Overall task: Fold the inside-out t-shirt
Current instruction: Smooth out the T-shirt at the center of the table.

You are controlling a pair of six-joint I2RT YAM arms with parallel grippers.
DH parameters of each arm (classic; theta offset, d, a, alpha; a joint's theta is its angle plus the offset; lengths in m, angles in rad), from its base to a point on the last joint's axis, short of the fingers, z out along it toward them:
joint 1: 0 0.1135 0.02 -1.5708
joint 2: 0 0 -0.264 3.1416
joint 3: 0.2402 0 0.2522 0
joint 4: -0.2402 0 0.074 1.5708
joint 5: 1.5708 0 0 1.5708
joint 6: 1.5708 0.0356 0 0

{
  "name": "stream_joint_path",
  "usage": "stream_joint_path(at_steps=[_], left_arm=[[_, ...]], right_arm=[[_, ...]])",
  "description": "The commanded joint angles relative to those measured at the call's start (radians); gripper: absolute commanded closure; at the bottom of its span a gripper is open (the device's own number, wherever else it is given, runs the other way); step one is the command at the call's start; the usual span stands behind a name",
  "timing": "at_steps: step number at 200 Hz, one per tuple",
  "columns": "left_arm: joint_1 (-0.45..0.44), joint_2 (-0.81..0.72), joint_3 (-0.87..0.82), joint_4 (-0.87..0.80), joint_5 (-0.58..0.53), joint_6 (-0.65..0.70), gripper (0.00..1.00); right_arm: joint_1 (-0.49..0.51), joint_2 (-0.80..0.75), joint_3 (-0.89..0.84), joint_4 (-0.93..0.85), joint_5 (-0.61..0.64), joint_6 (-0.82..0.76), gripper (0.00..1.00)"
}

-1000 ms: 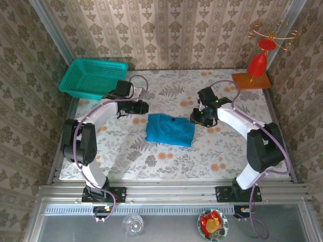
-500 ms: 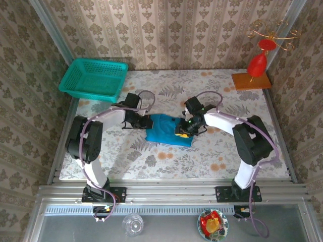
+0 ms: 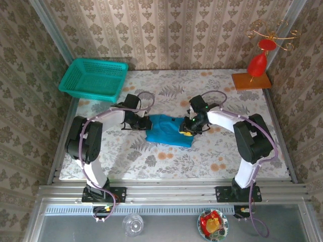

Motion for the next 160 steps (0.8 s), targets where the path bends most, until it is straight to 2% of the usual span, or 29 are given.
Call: stream_joint_path(at_steps=[1,24,45,71,84,102,134,160], left_arm=[[-0.017,-0.041,0.029,-0.044,0.044,0.009,0.88],[-0.032,-0.025,-0.007,-0.032,0.073,0.004,0.92],[-0.032,0.031,-0.053,0.013,0.169,0.006,0.94],[-0.031,0.099,-0.095,0.039,0.128,0.006,0.96],[-0.031,0.14,-0.098,0.035,0.069,0.015,0.96],[-0.031,0.184,-0.095,0.023,0.047,0.022,0.96],[-0.028,0.157,-0.116,0.054,0.066,0.003,0.96],[-0.022,0.123,-0.118,0.057,0.078,-0.008,0.95]], right_arm=[[-0.027,0.01,0.063,-0.017,-0.032,-0.017,0.71],[-0.048,0.077,0.111,-0.007,-0.041,-0.019,0.71],[-0.062,0.132,0.145,-0.007,-0.017,-0.021,0.72],[-0.087,0.206,0.182,-0.003,0.016,-0.023,0.73],[-0.097,0.243,0.203,-0.018,0.038,-0.031,0.74],[-0.106,0.273,0.225,-0.023,0.022,-0.042,0.74],[-0.109,0.191,0.212,-0.033,0.013,-0.052,0.73],[-0.11,0.09,0.157,-0.097,0.061,-0.06,0.71]])
